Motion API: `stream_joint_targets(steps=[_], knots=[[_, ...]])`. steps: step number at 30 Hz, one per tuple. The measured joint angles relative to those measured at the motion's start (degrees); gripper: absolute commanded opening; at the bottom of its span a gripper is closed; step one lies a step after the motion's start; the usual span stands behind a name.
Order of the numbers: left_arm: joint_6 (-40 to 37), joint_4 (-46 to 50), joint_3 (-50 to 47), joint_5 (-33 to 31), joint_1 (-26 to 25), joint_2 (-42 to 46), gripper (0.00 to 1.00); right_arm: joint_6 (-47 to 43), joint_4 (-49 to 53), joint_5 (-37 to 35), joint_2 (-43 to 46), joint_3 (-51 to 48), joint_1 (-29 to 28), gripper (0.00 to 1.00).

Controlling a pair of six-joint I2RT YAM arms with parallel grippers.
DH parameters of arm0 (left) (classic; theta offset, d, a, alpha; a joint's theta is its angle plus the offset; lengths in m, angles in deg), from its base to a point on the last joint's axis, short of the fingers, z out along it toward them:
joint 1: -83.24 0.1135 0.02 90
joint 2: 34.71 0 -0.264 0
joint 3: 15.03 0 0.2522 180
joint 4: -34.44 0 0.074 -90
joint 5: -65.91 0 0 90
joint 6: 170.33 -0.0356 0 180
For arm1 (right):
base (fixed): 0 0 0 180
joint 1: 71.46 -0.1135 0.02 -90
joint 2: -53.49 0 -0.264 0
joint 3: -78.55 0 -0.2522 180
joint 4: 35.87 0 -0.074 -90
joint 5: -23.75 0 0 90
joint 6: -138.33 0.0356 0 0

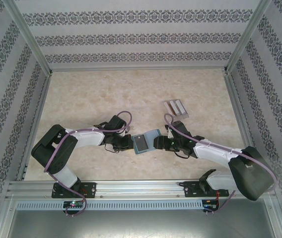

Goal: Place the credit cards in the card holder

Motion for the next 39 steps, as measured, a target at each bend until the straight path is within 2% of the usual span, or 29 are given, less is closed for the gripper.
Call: stream_joint_targets(steps=[11, 18, 22, 32, 39], knots=[[0.0, 0.0, 0.0, 0.0, 0.0, 0.0, 0.11, -1.3, -1.9, 3.2, -3.6, 3.9, -0.1, 0.51], [-0.3, 0.0, 0.0, 0.0, 0.0, 0.0, 0.12, -1.2, -0.7, 2.5, -4.7, 4.5, -0.1, 0.60], [-0.5, 0.2, 0.2, 0.0, 0.0, 0.0, 0.12, -1.3, 1.4, 0.5, -2.6, 4.4, 0.0, 0.61], [-0.9, 0.6, 0.4, 0.0, -0.1, 0.0, 0.12, -2.8, 3.4, -1.4, 0.3, 4.4, 1.5, 0.61], [-0.9, 0.6, 0.4, 0.0, -0.1, -0.2, 0.12, -3.2, 1.8, 1.0, -3.5, 4.4, 1.5, 0.60]])
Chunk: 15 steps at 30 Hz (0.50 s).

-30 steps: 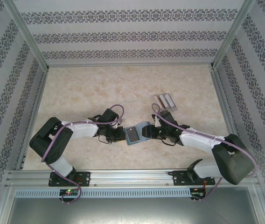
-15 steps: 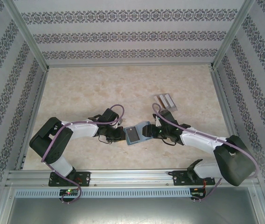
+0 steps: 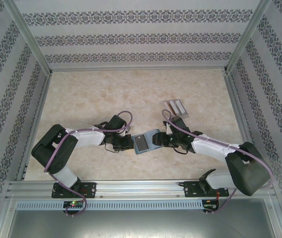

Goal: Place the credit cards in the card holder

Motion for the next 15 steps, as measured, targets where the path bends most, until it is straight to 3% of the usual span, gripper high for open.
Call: stream_joint_targets(steps=[15], knots=[[0.0, 0.1, -0.2, -0.7, 0.0, 0.5, 0.12, -0.2, -3.4, 4.1, -2.7, 2.0, -2.8, 0.52]])
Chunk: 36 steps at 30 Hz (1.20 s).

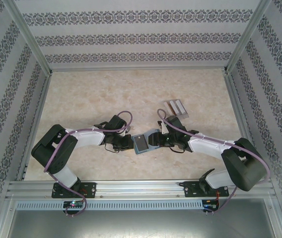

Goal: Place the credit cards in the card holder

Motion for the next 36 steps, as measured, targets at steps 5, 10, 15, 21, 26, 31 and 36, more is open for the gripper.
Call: stream_joint_targets(steps=[5, 10, 15, 21, 26, 31, 36], knots=[[0.0, 1.3, -0.4, -1.3, 1.0, 3.0, 0.17, 0.0, -1.8, 0.9, -2.4, 1.4, -4.0, 0.51], [0.0, 3.6, -1.9, -2.3, 7.2, 8.0, 0.20, 0.0, -3.5, 2.5, -7.4, 4.6, -9.7, 0.51], [-0.5, 6.6, -2.6, -3.5, 12.9, 12.5, 0.24, -1.2, -3.1, 5.2, -9.7, 6.9, -9.9, 0.52], [-1.1, 8.2, -3.0, -4.8, 13.6, 14.9, 0.27, -5.2, 3.5, 5.3, -1.5, 8.1, -2.3, 0.56], [-1.2, 8.5, -4.2, -5.3, 13.6, 15.8, 0.28, -11.0, 12.0, -1.0, 3.3, 15.2, 4.5, 0.58], [-1.6, 8.6, -4.3, -6.4, 12.8, 17.1, 0.31, -18.0, 20.7, -14.0, 3.1, 24.0, 7.9, 0.61], [-2.0, 8.5, -4.3, -6.7, 10.9, 17.6, 0.34, -23.7, 25.1, -21.6, -2.2, 30.3, 12.3, 0.63]])
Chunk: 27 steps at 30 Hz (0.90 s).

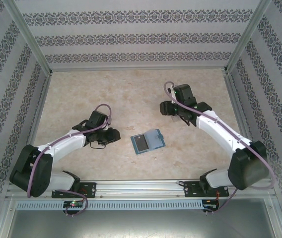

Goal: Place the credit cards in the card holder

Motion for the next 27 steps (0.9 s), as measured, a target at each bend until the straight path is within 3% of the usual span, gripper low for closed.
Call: stream_joint_targets(steps=[14, 27], knots=[[0.0, -0.4, 0.6, -1.4, -5.1, -2.4, 0.43, -9.0, 7.1, -5.7, -16.3, 9.4, 1.2, 0.64], [0.0, -1.4, 2.6, -2.0, -6.4, -6.0, 0.46, -10.6, 11.8, -10.3, -18.0, 11.3, -0.3, 0.65]])
